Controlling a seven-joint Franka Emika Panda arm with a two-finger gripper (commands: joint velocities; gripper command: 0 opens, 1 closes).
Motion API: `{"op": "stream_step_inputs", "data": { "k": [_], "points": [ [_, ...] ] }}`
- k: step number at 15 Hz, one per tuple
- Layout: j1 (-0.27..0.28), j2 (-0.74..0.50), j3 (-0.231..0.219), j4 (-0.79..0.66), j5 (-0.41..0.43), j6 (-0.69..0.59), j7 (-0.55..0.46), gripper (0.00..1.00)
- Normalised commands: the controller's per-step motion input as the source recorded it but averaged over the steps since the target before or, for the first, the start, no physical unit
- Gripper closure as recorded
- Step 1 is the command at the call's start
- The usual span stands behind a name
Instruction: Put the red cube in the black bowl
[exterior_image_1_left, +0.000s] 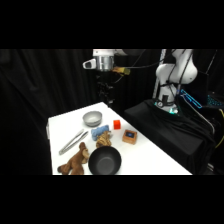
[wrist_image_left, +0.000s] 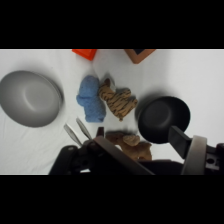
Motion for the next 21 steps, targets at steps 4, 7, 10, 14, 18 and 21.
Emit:
{"op": "stream_step_inputs", "data": {
  "k": [4, 7, 10, 14, 18, 21],
  "points": [
    [-0.033, -0.04, 0.018, -0.04, -0.035, 0.03, 0.04, 0.0],
    [-0.068, -0.16, -0.009, -0.17, -0.083, 0.11, 0.09, 0.0],
    [-0.095, -0.19, -0.04, -0.27, -0.085, 0.17, 0.11, 0.0],
    [-0.09, -0.19, -0.04, -0.32, -0.096, 0.24, 0.14, 0.0],
    [-0.071, -0.2, -0.016, -0.33, -0.149, 0.28, 0.21, 0.0],
    [-0.07, -0.2, -0.009, -0.35, -0.196, 0.35, 0.25, 0.0]
  ]
}}
